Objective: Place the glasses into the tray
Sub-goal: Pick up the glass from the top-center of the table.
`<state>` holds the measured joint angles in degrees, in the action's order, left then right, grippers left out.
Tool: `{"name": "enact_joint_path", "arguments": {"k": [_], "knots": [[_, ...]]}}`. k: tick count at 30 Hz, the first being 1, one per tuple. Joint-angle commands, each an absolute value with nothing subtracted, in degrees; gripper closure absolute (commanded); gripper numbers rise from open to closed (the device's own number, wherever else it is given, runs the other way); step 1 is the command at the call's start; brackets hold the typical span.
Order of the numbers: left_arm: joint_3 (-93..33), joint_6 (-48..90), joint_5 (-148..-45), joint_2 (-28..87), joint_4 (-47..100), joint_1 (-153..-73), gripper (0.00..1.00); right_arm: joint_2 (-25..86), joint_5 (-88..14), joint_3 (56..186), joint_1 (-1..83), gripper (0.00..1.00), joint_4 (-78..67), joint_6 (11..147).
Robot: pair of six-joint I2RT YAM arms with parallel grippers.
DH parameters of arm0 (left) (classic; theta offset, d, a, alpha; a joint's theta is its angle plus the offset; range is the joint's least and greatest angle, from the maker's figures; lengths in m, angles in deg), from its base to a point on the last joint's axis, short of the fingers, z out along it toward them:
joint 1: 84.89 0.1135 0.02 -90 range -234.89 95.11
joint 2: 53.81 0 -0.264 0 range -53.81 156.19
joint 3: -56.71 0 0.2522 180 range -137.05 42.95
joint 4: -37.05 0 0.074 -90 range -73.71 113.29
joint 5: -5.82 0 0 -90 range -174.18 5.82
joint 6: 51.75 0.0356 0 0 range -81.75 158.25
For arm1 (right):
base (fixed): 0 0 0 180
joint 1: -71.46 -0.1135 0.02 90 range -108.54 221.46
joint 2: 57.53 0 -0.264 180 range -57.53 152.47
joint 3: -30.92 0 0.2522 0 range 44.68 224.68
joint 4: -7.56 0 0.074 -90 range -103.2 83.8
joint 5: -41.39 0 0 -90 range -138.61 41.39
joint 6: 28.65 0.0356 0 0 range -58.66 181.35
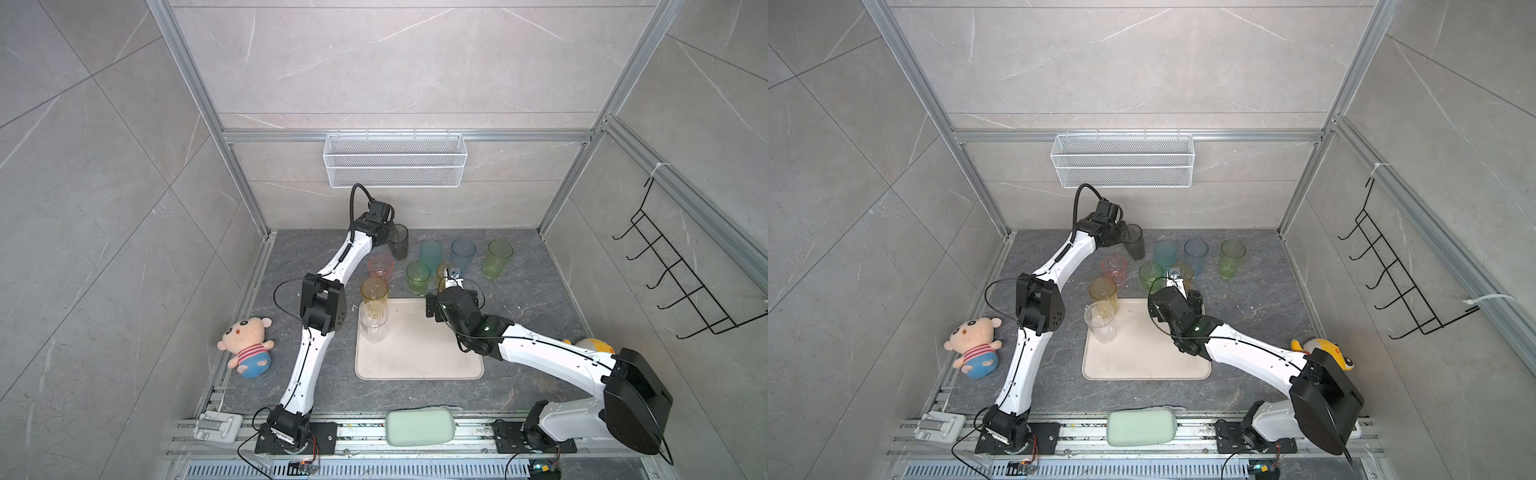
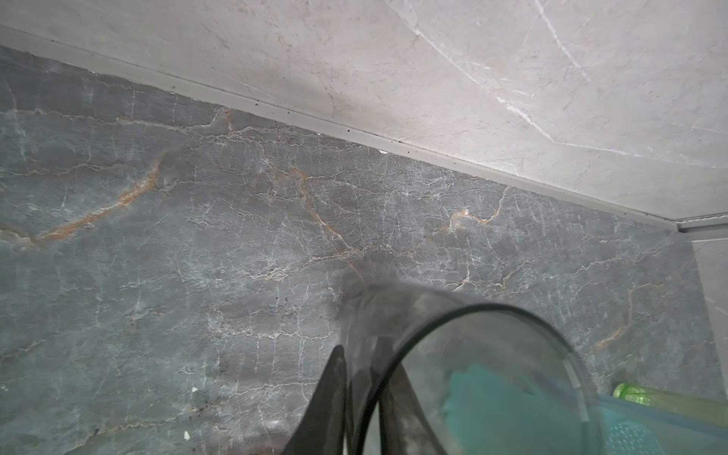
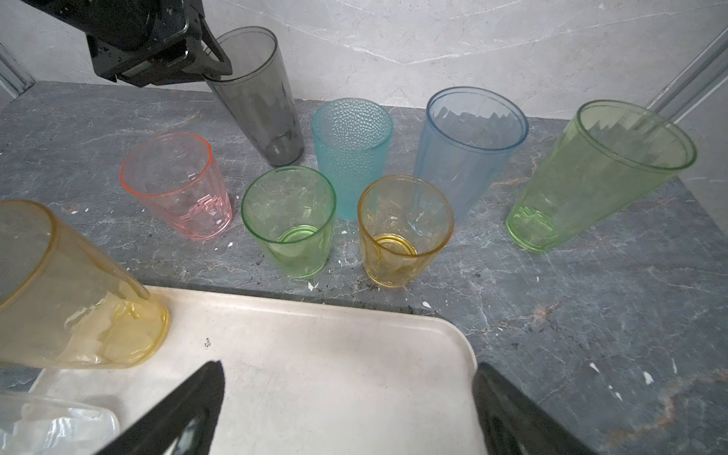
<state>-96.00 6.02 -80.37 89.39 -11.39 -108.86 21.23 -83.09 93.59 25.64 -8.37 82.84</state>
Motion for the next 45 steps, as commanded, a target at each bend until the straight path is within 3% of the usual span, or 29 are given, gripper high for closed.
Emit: {"name": "enact_joint_path", "arguments": {"k": [1,21,34,45], "knots": [[-98.29,6.11,-81.11,89.64,-11.43,-108.53,0.85,22.19,-82.65,95.68,25.85,0.0,-9.37,84.11],[-96.2,6.13,-81.91,83.2,-12.51,-108.53,1.0,22.52,-82.16,96.0,26.02,0.0,-9.75,84.16],[-87.5,6.56,-82.04,66.43,-19.78,-108.79,1.0,22.89,-82.13,95.86,26.02,0.0,-9.69,84.28],[-73.2,10.69,-78.09,44.63,-28.86,-113.33,1.0,22.32,-82.35,95.5,26.05,0.0,-9.21,83.94]]}}
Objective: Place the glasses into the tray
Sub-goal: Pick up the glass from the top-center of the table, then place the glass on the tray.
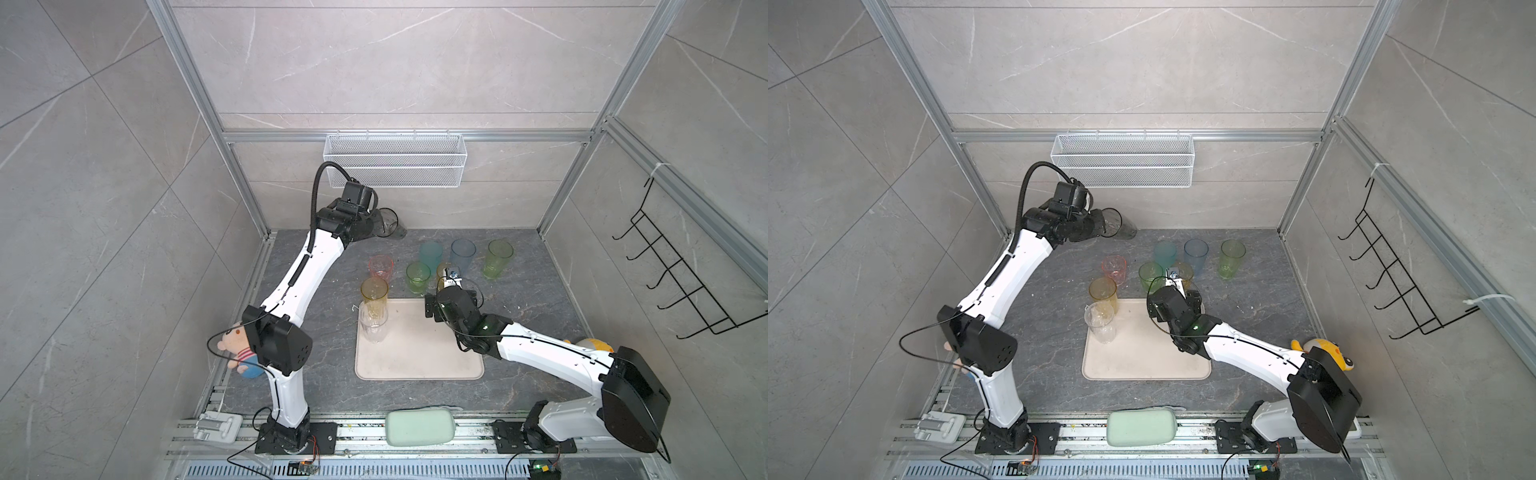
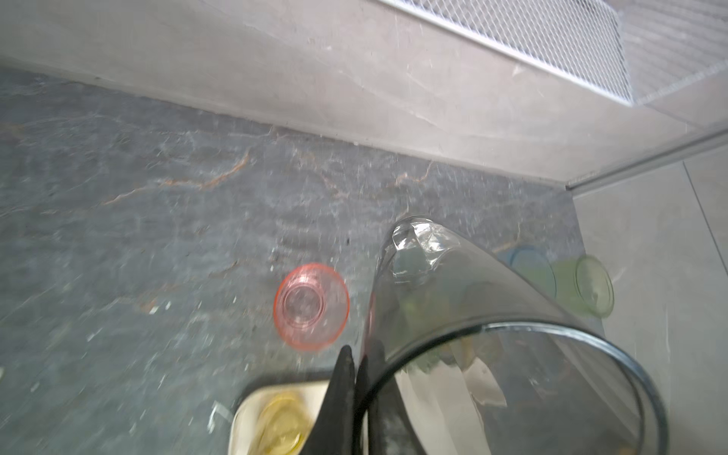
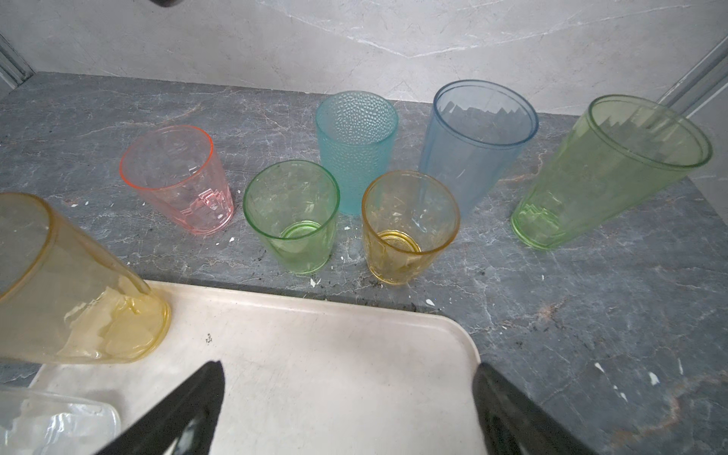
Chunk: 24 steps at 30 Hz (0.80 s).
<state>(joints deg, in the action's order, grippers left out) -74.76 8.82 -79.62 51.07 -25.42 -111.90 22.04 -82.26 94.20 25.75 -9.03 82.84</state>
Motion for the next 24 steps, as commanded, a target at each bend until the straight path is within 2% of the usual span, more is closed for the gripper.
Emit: {"name": "enact_joint_path", "arguments": {"k": [1,8,14,24], "knots": [[-71.84,10.27,-77.93,42.26,-29.75,-113.81,1.0,22.13,-82.12,95.35,26.09,0.0,-8.96,83.64],[-64.62,5.95,-81.93,32.14,-37.01,-116.33,1.0,21.16,-80.81,94.62,26.03,0.01,-7.85,82.44],[-62.45,3.6,-80.62,26.57,-45.24,-120.34,1.0,22.34,-80.91,94.78,26.05,0.01,-7.58,82.35],[-60.62,1.34,-81.09,23.54,-53.81,-128.11,1.0,23.59,-81.27,94.96,26.02,0.0,-7.29,81.85]]}}
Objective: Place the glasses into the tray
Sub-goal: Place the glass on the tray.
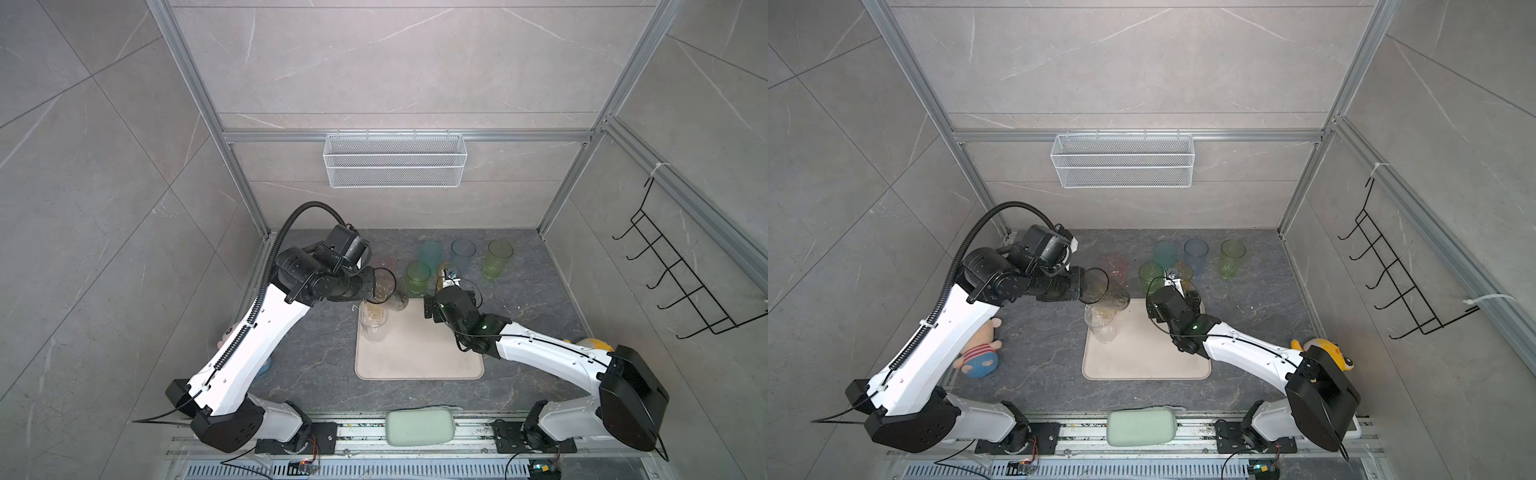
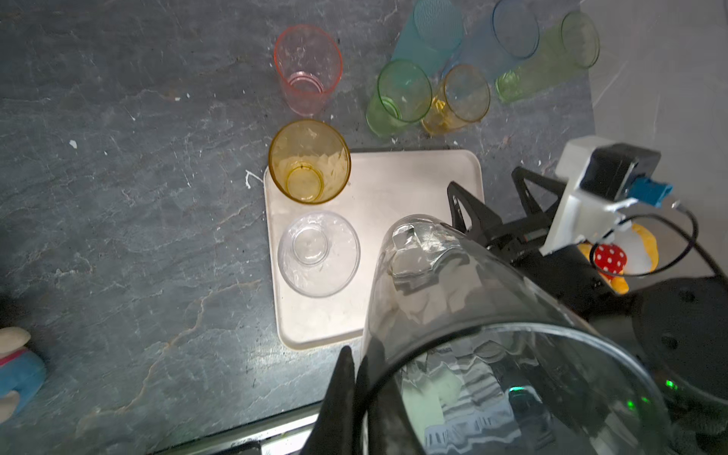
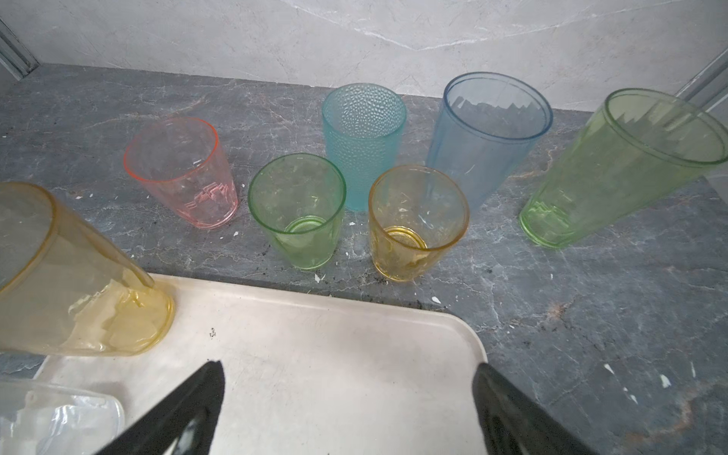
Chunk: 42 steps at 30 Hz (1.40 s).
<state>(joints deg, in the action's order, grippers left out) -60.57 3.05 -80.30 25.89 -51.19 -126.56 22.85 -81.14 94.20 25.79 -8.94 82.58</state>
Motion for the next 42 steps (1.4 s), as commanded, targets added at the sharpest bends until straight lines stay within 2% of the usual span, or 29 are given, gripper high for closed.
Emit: {"name": "enact_joint_path", "arguments": {"k": [1,16,42], "knots": [[-60.49,1.25,-81.23,23.28,-54.22,-128.8,1.0,23.67,-81.29,94.96,26.02,0.0,-7.25,81.82],[-54.45,-1.58,-79.93,22.31,-58.88,-135.24,1.0,24.61,-81.69,95.23,26.07,0.0,-7.32,81.65],[-39.87,-7.54,-76.6,24.43,-55.0,-135.61,1.0,25.09,-81.96,95.76,26.02,0.0,-7.95,81.56]]}}
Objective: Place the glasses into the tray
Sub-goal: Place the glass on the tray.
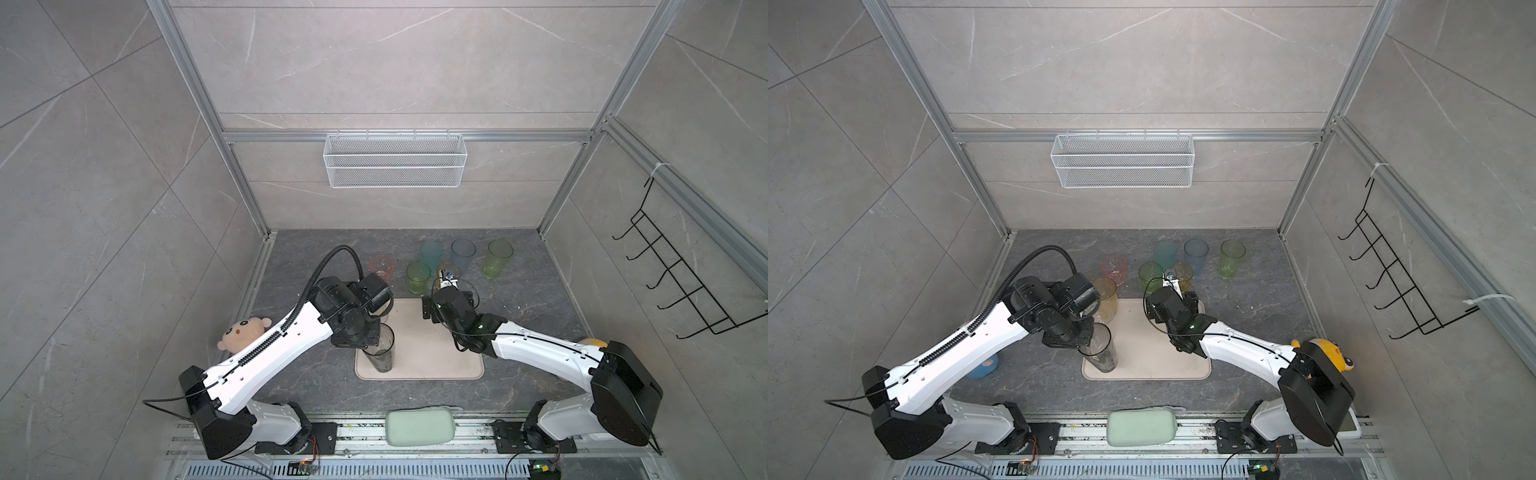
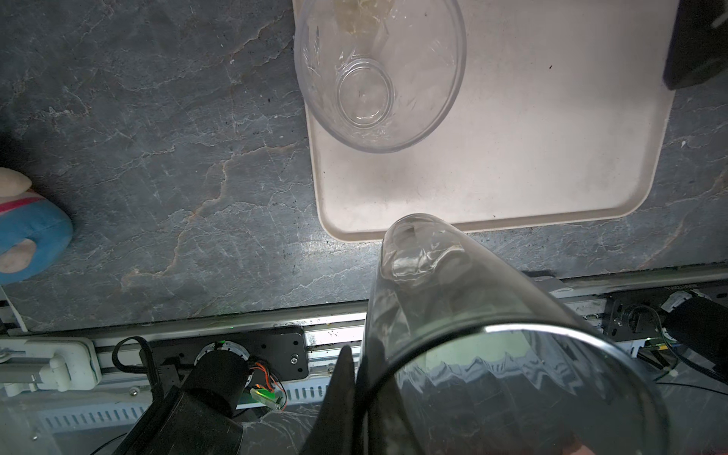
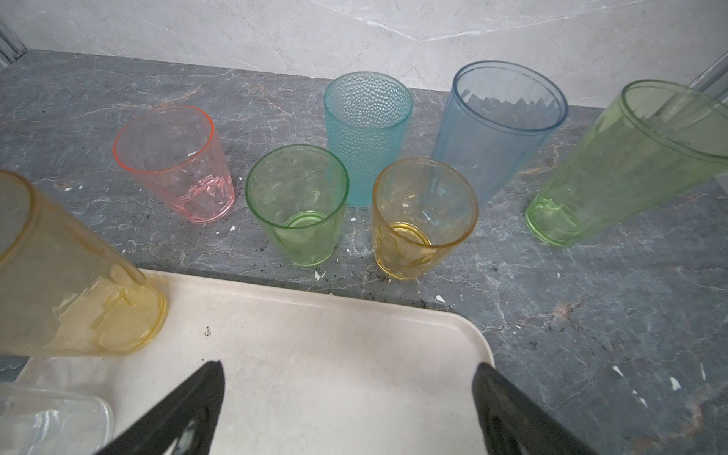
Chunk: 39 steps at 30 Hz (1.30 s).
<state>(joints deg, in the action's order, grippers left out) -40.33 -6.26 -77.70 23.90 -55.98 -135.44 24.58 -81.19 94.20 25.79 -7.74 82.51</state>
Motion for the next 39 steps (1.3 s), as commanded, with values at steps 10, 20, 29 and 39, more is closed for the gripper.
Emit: {"name": "enact_joint_path", "arguments": {"k": [10,20,29,39], "knots": [[-35.73,-8.08,-75.35,27.52,-52.31,-135.45,1.0,25.26,-81.91,95.95,26.04,0.0,-8.07,81.65],[-33.13,-7.53,-72.93,29.78,-49.74,-134.3,1.0,25.44,-81.89,96.19,26.02,0.0,-8.42,81.63],[-28.85,-7.01,-74.56,27.46,-45.34,-131.36,1.0,25.48,-81.85,96.18,26.03,0.0,-8.42,81.65],[-26.39,-6.92,-75.57,26.06,-43.36,-130.24,1.0,25.77,-81.71,96.35,26.07,0.0,-8.44,81.56]]}}
